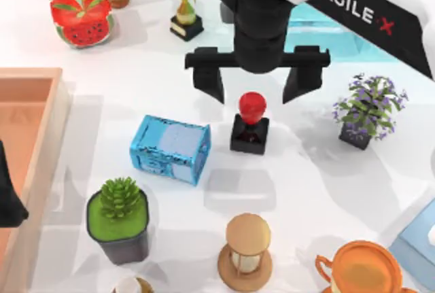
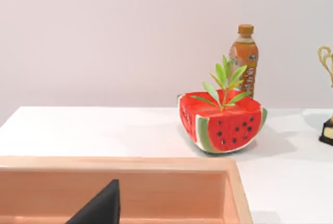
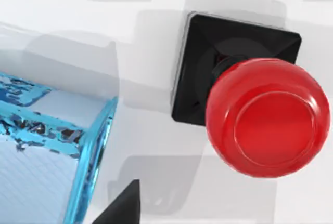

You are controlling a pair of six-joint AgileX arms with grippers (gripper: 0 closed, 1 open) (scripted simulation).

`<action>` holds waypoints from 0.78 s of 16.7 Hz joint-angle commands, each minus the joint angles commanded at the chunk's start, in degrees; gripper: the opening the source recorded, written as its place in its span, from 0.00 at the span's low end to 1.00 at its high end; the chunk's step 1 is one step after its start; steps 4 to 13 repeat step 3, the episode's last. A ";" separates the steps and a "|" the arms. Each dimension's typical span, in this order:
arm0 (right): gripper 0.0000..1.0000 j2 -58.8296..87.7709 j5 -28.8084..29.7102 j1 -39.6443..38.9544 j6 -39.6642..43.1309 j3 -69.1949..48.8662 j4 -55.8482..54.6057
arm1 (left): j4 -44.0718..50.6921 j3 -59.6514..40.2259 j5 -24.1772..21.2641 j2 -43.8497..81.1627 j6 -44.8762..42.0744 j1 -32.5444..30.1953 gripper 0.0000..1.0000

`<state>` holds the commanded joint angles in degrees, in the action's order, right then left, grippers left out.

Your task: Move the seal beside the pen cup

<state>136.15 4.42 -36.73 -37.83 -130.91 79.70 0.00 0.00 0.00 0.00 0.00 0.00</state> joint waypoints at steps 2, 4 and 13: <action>1.00 0.00 0.00 0.00 0.00 0.00 0.00 | 0.00 0.00 0.00 0.00 0.00 0.00 1.00; 1.00 0.00 0.00 0.00 0.00 0.00 0.00 | 0.00 0.00 0.00 0.00 0.00 0.00 1.00; 1.00 0.00 0.00 0.00 0.00 0.00 0.00 | 0.00 0.00 0.00 0.00 0.00 0.00 1.00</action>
